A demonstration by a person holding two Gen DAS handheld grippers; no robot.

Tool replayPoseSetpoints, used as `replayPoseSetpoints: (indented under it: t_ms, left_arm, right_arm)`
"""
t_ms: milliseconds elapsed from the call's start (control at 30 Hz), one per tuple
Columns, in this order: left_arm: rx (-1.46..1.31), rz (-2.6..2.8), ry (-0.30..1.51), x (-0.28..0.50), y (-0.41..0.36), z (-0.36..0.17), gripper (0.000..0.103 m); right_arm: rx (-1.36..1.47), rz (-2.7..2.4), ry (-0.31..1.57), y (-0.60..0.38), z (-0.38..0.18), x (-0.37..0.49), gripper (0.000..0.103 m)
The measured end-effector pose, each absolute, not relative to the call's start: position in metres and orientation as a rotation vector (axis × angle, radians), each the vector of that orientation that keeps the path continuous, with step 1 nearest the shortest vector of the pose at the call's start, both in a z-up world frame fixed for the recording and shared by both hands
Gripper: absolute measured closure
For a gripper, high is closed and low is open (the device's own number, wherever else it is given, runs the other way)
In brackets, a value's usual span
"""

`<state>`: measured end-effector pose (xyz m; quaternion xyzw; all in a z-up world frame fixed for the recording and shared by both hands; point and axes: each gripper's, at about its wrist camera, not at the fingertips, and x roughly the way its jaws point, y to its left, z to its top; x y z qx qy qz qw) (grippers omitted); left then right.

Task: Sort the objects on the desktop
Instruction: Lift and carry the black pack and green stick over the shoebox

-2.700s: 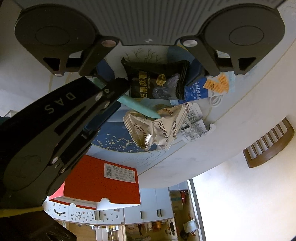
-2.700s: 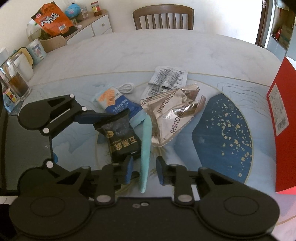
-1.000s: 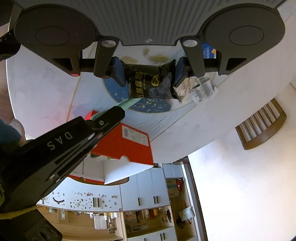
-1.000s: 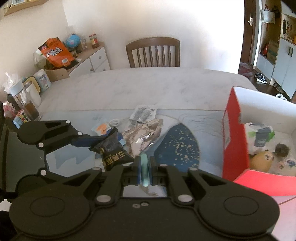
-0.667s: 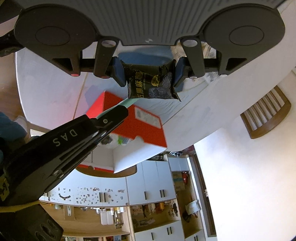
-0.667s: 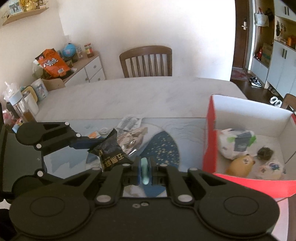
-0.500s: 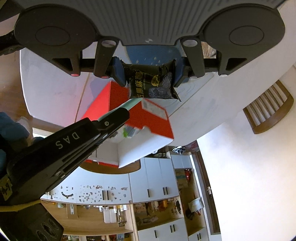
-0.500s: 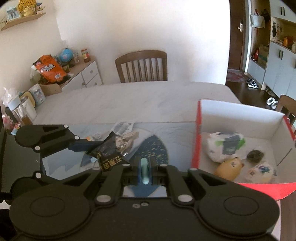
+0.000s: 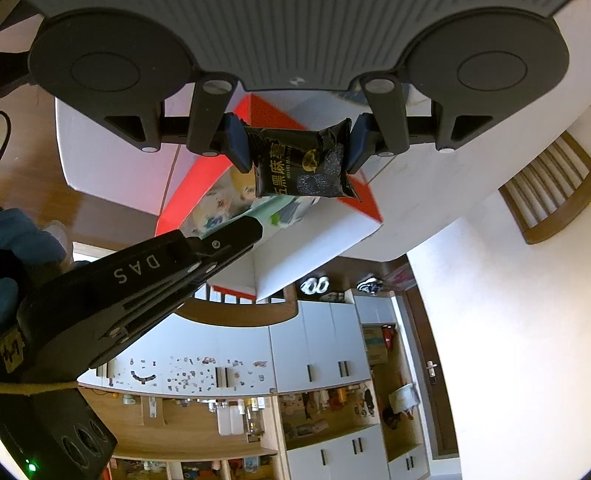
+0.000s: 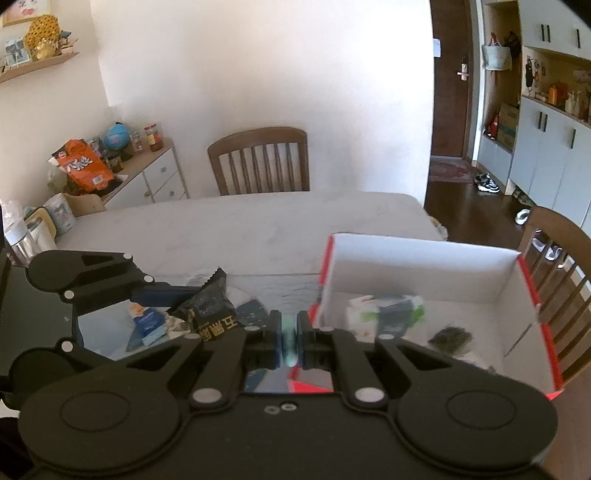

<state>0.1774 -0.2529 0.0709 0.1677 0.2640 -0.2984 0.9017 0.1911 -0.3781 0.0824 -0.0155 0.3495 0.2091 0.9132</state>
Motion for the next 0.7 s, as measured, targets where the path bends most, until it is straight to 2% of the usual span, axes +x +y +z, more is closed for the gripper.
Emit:
replayPoseSetpoints:
  t_ms: [700]
  left_arm:
    - [0.354,-0.676,0.681,0.245,-0.355,0.058,0.049]
  right_arm:
    - [-0.056,0.319,0.717,-0.483,0.073,0.238,0.096]
